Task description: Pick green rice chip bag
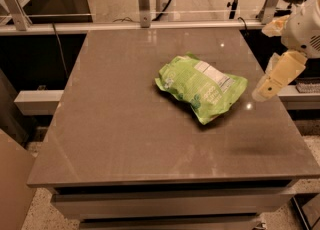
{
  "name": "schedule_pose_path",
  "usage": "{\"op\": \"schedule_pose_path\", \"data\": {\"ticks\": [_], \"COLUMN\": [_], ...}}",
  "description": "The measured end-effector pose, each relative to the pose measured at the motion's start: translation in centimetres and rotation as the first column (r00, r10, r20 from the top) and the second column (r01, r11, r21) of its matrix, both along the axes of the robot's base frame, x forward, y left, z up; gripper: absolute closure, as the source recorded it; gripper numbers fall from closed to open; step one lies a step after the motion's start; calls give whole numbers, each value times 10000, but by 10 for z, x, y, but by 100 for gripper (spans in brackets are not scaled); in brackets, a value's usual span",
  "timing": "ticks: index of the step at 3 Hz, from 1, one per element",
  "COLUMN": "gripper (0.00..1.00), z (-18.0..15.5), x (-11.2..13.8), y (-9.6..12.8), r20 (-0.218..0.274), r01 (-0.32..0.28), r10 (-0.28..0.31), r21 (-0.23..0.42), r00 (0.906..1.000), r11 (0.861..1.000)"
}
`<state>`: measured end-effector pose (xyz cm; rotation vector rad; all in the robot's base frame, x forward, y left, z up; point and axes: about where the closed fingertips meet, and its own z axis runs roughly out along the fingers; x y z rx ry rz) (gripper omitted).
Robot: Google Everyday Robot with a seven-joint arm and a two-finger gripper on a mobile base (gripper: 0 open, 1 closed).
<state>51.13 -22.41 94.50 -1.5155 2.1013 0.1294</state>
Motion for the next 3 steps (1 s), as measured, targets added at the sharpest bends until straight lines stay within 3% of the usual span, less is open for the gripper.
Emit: {"op": "schedule_pose_path", "data": {"ticks": [1,3], "gripper": [0,0], "z": [-13,-38], "x": [21,51], "y": [5,28], "r20": [-143,-640], "r01": [-69,-646], "r10": [84,841], "r21": [977,2619], "r00": [9999,9944], "r11": [9952,9629]}}
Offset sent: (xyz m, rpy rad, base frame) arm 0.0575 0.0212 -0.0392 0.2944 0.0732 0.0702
